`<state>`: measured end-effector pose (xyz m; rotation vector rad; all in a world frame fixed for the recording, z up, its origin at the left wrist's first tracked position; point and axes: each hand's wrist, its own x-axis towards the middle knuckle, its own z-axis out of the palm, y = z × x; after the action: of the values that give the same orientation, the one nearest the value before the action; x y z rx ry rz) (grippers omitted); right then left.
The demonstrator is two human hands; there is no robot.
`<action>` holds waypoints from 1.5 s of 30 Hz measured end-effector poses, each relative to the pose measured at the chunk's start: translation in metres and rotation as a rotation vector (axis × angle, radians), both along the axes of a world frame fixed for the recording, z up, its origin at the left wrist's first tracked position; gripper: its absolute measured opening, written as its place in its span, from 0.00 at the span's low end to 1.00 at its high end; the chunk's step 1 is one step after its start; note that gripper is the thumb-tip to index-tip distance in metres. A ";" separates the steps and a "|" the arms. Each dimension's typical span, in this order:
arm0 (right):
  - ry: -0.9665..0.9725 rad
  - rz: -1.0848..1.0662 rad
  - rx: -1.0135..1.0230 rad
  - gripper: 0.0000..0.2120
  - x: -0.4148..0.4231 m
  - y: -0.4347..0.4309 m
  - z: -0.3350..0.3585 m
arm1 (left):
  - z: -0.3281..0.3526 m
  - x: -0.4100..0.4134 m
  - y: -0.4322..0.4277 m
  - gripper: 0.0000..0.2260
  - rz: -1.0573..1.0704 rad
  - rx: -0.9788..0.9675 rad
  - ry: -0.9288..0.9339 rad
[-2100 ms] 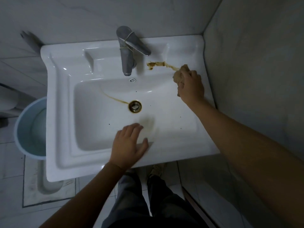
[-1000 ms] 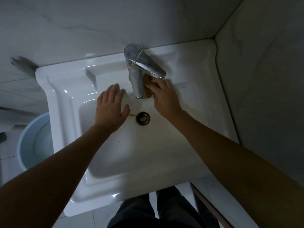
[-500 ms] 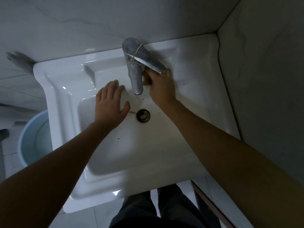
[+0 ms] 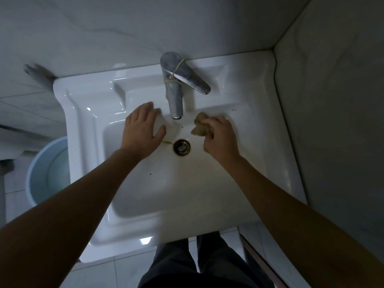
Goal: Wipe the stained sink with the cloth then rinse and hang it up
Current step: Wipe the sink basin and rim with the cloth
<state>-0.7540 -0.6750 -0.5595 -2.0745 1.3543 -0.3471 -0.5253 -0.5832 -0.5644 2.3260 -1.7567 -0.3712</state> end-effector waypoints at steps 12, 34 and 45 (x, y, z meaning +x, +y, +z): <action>0.013 -0.036 -0.173 0.16 0.086 -0.051 -0.002 | -0.009 -0.007 0.005 0.29 -0.020 -0.002 -0.067; 0.540 0.212 -0.260 0.36 -0.049 -0.091 0.010 | 0.007 -0.010 0.022 0.28 -0.089 0.125 -0.089; 0.672 0.183 -0.182 0.16 -0.129 -0.040 0.023 | 0.023 -0.093 0.137 0.29 -0.067 0.235 0.091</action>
<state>-0.8825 -0.7146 -0.5363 -2.5739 1.5129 0.3556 -0.6180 -0.4460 -0.5409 2.3635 -1.8377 -0.7189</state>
